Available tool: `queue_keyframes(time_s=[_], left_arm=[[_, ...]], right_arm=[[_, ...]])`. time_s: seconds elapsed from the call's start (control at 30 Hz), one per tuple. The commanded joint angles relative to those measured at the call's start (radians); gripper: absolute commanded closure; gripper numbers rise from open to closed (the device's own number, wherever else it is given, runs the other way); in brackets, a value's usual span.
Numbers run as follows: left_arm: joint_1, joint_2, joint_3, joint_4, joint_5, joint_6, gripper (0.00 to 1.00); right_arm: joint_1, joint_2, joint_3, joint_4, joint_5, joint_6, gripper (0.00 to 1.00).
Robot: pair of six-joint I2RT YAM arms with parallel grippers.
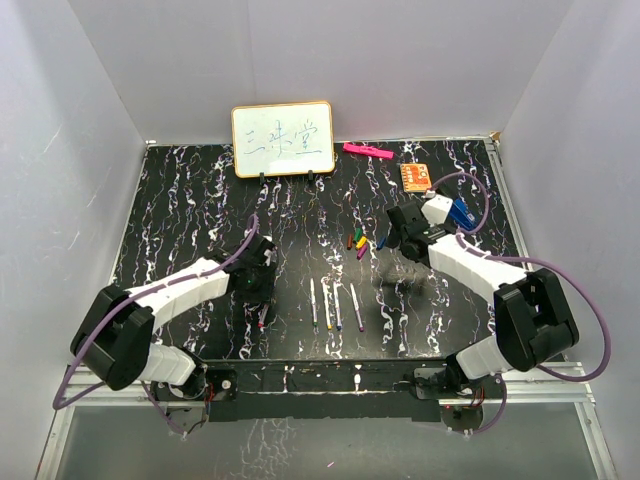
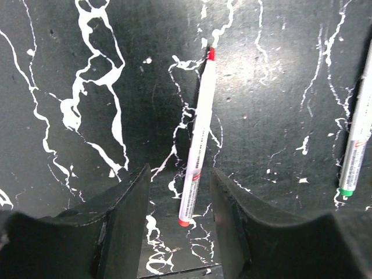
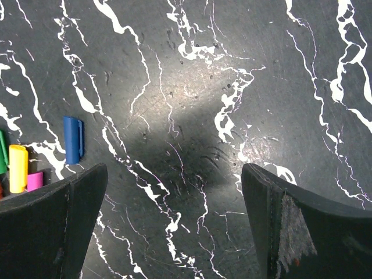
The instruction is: Insert the pens into the pen caps
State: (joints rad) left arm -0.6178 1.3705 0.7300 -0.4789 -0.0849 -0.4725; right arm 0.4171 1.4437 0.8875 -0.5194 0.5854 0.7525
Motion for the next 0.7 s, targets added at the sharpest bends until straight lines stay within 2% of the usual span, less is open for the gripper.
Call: queue_keyframes(time_s=[0.0,0.47,0.67], left_arm=[[-0.011,0.004,0.048,-0.007,0.018,0.003,0.55],[-0.021,0.091,0.122,-0.146,0.003,0.042,0.5],[-0.02,0.139,0.16,-0.169,0.057,0.06,0.49]], right_arm=[[0.006,-0.055,-0.024,0.035,0.011,-0.018,0.02],[0.008,-0.163,-0.079,0.113,-0.065,-0.055,0.02],[0.008,-0.172,-0.088,0.114,-0.074,-0.059,0.02]])
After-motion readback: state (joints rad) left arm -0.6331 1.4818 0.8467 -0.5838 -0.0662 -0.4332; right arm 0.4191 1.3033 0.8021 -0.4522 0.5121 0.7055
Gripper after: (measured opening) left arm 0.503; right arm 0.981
